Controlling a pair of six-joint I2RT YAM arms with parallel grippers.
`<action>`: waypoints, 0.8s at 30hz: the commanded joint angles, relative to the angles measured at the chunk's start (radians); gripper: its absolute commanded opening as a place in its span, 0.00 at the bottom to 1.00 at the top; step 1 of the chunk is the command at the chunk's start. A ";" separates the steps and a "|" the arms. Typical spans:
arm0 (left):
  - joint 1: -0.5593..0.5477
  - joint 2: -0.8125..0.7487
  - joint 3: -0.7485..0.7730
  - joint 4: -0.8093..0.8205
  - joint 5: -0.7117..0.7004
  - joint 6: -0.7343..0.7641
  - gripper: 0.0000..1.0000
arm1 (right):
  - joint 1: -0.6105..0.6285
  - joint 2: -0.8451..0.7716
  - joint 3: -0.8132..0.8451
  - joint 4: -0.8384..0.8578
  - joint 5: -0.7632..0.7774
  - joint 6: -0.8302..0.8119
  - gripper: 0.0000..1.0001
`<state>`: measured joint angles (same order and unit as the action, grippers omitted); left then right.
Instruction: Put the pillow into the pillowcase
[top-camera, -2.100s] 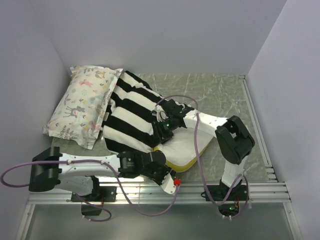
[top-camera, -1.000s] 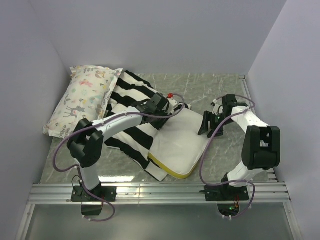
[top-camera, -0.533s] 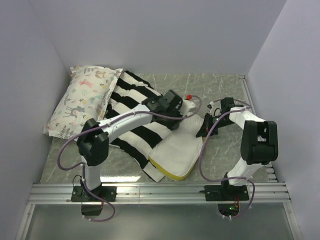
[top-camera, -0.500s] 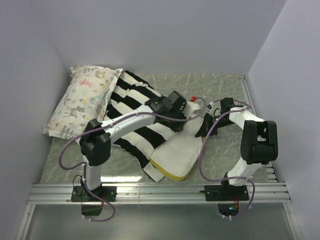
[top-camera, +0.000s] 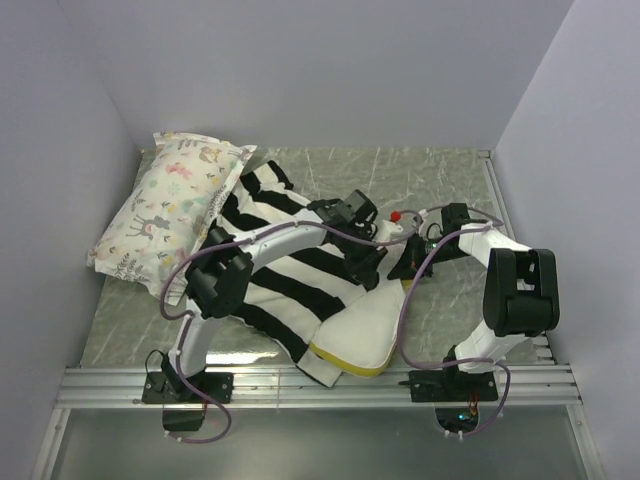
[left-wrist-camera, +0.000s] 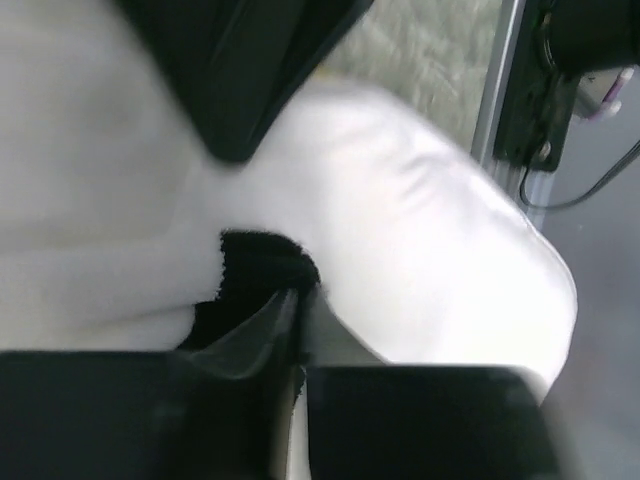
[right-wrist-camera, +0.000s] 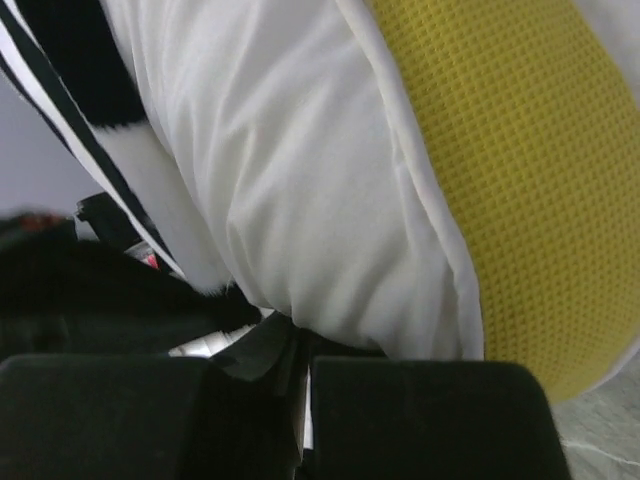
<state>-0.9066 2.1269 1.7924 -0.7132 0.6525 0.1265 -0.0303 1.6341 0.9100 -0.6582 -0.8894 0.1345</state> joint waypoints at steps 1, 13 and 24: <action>0.012 -0.132 -0.076 -0.026 0.084 0.145 0.16 | 0.023 -0.033 0.012 -0.036 -0.056 -0.074 0.00; 0.195 -0.265 0.053 0.195 -0.393 -0.120 0.72 | -0.079 -0.165 0.104 -0.035 0.154 -0.032 0.72; 0.166 0.159 0.433 0.092 -0.605 -0.239 0.84 | -0.079 -0.033 0.050 0.002 0.230 0.016 0.74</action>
<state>-0.7128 2.2559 2.1708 -0.5850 0.1329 -0.0666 -0.1093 1.5875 0.9852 -0.6922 -0.6994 0.1448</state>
